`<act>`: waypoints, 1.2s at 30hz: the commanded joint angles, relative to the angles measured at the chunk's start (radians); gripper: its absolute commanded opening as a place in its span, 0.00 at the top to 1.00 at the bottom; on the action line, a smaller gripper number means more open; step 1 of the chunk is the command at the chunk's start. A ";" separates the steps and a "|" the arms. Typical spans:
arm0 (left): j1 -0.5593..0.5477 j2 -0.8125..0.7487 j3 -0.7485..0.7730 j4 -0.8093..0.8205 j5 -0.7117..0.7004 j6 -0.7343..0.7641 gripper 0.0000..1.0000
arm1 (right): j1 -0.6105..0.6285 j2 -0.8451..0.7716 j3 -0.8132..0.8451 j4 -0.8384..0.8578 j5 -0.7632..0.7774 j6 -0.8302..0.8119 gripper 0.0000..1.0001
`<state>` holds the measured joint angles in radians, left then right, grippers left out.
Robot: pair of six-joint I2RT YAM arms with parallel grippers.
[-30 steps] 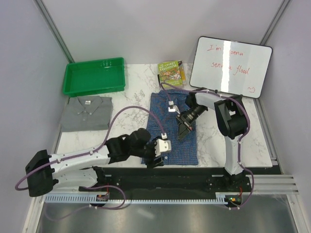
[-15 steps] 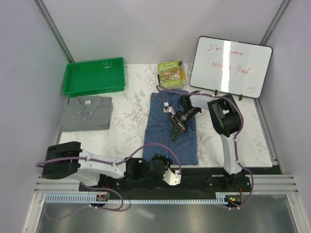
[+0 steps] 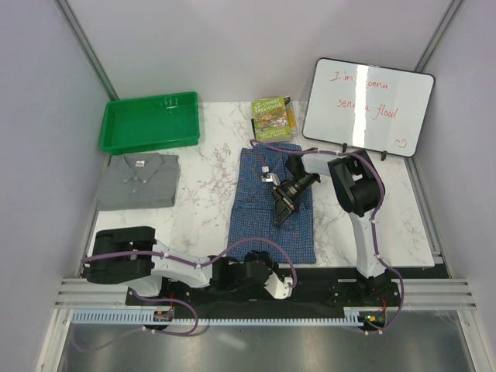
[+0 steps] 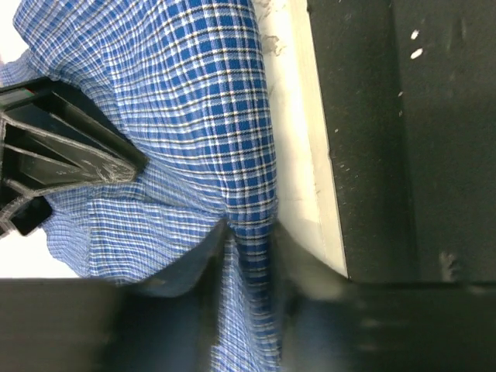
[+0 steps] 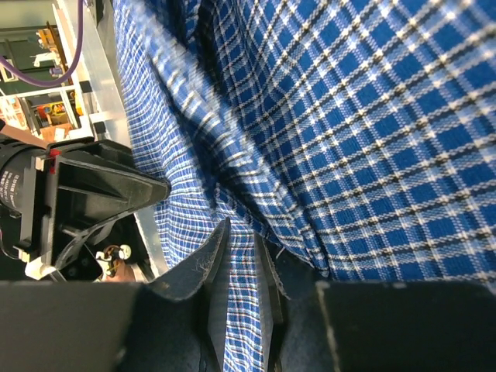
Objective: Fold and stack the long sleeve shirts
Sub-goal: Fold the shirt
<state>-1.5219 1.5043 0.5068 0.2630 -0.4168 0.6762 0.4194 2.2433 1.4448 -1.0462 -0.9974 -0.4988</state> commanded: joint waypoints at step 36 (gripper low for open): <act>0.615 0.126 0.883 -1.016 0.945 0.114 0.98 | -0.067 0.151 0.511 0.012 0.218 0.065 0.56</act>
<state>-0.9745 1.5452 1.2701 -0.7338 0.4904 0.5934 0.3496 2.3871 1.9400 -1.0500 -0.7837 -0.4255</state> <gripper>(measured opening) 0.050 0.458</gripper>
